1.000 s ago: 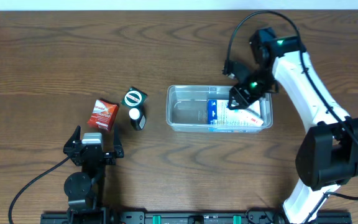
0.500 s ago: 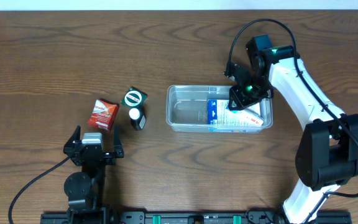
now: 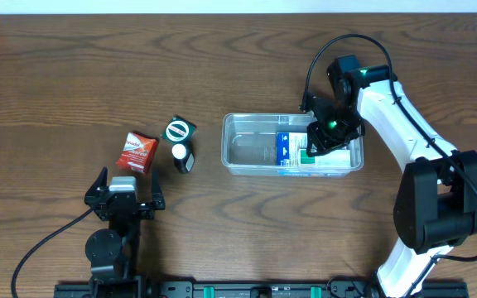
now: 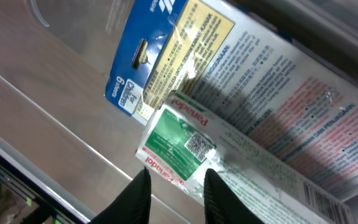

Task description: Pack container

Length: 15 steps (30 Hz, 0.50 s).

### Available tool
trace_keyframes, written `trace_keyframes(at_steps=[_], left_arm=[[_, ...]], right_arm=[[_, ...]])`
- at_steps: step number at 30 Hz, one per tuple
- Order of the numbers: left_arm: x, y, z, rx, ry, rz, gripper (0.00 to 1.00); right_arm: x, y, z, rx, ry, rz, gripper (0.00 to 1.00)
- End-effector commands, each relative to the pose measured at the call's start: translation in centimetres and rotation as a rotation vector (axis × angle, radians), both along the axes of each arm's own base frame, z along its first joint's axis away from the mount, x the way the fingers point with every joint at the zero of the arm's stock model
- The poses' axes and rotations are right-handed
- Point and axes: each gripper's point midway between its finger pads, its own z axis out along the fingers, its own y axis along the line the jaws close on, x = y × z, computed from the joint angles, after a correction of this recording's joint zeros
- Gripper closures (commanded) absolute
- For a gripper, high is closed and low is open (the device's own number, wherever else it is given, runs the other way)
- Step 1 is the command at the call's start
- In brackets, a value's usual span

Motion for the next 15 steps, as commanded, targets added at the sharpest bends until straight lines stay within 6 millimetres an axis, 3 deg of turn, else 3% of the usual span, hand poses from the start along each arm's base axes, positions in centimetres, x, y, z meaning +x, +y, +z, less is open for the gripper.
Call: trace_keyframes(at_steps=[1, 3, 8, 10, 12, 13, 14, 15], left_arm=[[0.0, -0.2, -1.7, 0.000, 0.047, -0.014, 0.02], [0.0, -0.2, -1.7, 0.000, 0.046, -0.014, 0.02], [0.0, -0.2, -1.7, 0.000, 0.047, -0.014, 0.02], [0.0, -0.2, -1.7, 0.000, 0.046, -0.014, 0.02], [0.0, -0.2, -1.7, 0.000, 0.046, -0.013, 0.02], [0.0, -0.2, -1.7, 0.000, 0.046, -0.013, 0.02], [0.0, -0.2, -1.7, 0.000, 0.046, -0.013, 0.02], [0.0, -0.2, -1.7, 0.000, 0.046, -0.014, 0.02]], right_arm=[[0.6, 0.4, 1.2, 0.008, -0.017, -0.002, 0.77], [1.0, 0.5, 2.8, 0.014, -0.040, 0.001, 0.80], [2.9, 0.4, 10.2, 0.047, -0.220, 0.013, 0.79], [3.9, -0.5, 13.6, 0.050, -0.329, -0.009, 0.62], [4.9, -2.3, 16.6, 0.026, -0.434, -0.063, 0.32], [5.3, -3.5, 17.9, 0.004, -0.481, -0.109, 0.07], [5.7, -4.8, 19.0, -0.016, -0.518, -0.154, 0.01], [5.9, -6.3, 20.2, -0.036, -0.556, -0.208, 0.01]])
